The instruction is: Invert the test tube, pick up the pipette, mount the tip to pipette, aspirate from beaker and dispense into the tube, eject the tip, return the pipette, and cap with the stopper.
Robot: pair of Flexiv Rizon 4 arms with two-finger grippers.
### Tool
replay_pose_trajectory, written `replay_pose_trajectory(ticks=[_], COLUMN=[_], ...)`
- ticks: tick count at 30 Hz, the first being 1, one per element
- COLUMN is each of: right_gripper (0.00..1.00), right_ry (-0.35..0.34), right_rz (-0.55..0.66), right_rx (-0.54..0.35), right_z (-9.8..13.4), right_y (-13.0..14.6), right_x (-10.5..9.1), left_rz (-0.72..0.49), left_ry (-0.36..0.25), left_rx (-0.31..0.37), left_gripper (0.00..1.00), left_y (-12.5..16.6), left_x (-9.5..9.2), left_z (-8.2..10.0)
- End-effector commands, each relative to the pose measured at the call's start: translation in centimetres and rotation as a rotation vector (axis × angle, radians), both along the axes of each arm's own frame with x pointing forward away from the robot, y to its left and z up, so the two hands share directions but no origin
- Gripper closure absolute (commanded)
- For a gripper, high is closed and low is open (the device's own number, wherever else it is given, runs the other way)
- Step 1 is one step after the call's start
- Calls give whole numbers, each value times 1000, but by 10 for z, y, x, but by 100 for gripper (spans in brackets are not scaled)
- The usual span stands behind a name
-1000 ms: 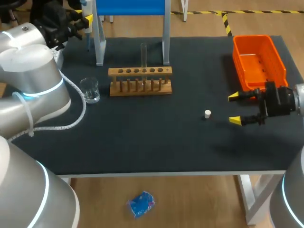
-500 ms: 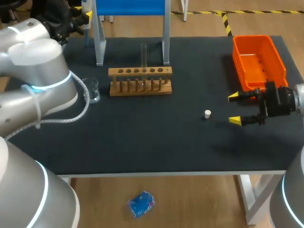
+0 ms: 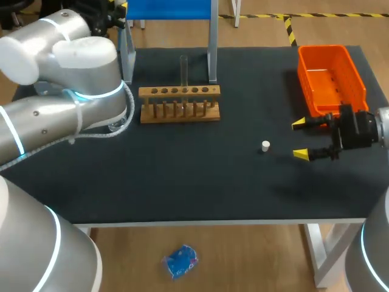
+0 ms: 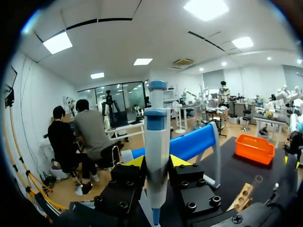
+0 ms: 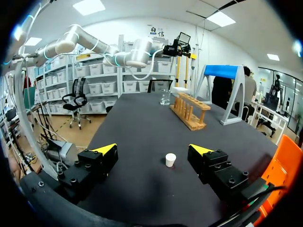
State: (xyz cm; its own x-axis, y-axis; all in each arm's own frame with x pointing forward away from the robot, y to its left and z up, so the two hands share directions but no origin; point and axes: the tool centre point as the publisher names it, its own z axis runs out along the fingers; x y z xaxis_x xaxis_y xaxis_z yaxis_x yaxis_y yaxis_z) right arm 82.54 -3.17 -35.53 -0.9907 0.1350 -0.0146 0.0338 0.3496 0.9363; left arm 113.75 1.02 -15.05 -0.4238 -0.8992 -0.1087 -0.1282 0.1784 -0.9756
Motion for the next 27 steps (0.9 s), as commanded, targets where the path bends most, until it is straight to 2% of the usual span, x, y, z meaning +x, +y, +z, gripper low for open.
replay_pose_trajectory(ticks=[1,3,12,27], right_gripper=[0,0,0,0], right_ry=[-1,-1,-1,-1], right_rz=[-1,-1,-1,-1], right_rx=[-2,-2,-2,-2], right_z=[0,0,0,0], right_y=[0,0,0,0], right_x=[-1,-1,-1,-1], left_rz=[93,116,197,275], left_ry=[31,58,109,219], left_rx=[2,-7,-42,-33], left_gripper=[100,100,100,100], left_y=[-15,-17,-22,-20], left_x=[15,17,24,43], left_z=[-1,-4,-7,-22])
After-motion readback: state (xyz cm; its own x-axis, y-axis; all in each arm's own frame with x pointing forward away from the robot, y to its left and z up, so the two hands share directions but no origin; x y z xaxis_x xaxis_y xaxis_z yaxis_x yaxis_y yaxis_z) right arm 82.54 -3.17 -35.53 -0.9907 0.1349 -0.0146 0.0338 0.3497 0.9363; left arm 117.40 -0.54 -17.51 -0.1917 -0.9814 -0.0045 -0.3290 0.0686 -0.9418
